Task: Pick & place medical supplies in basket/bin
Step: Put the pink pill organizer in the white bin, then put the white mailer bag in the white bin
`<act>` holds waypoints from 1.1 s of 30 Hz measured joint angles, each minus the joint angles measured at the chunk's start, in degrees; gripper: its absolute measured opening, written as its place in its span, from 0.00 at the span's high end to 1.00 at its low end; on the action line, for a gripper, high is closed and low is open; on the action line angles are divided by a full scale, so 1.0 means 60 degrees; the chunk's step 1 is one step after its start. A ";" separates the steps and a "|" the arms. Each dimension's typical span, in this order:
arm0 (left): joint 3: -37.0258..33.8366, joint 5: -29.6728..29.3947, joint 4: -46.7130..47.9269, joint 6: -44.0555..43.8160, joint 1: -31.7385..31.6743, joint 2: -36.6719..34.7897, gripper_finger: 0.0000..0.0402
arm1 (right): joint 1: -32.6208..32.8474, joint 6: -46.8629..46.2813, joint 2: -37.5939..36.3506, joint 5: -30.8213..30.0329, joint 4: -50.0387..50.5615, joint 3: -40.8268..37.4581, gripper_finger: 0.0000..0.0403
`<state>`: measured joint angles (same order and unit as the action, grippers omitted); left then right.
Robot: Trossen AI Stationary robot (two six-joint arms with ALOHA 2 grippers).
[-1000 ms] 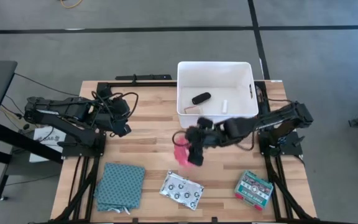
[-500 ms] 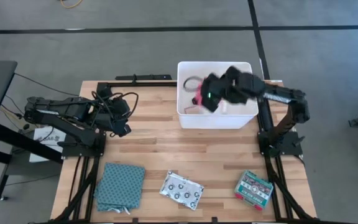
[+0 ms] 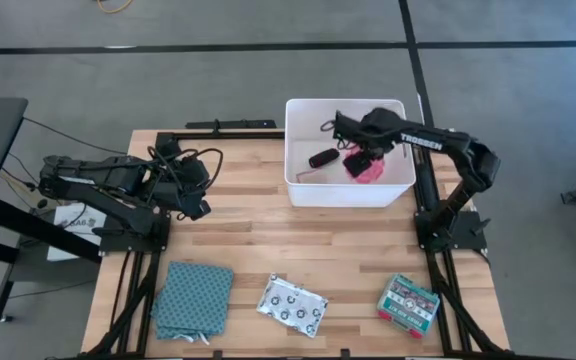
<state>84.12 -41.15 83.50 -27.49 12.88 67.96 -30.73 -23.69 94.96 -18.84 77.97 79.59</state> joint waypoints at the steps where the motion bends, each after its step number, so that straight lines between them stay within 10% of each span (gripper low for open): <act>1: 0.0000 0.0000 0.0000 0.0000 0.0000 0.0000 0.63 | -0.0018 0.0087 0.0000 0.0081 -0.0337 -0.0388 0.51; 15: 0.0000 0.0014 -0.0087 -0.0004 0.0000 0.0000 0.63 | -0.0017 0.0199 0.0000 0.0479 -0.3555 -0.3137 0.49; 33: 0.0000 0.0007 -0.0087 -0.0004 0.0000 0.0004 0.63 | -0.0002 0.0275 -0.0004 0.0406 -0.1824 -0.1791 0.36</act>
<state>84.12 -41.10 82.98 -27.51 12.88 67.99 -30.74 -22.04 94.94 -16.40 67.03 68.85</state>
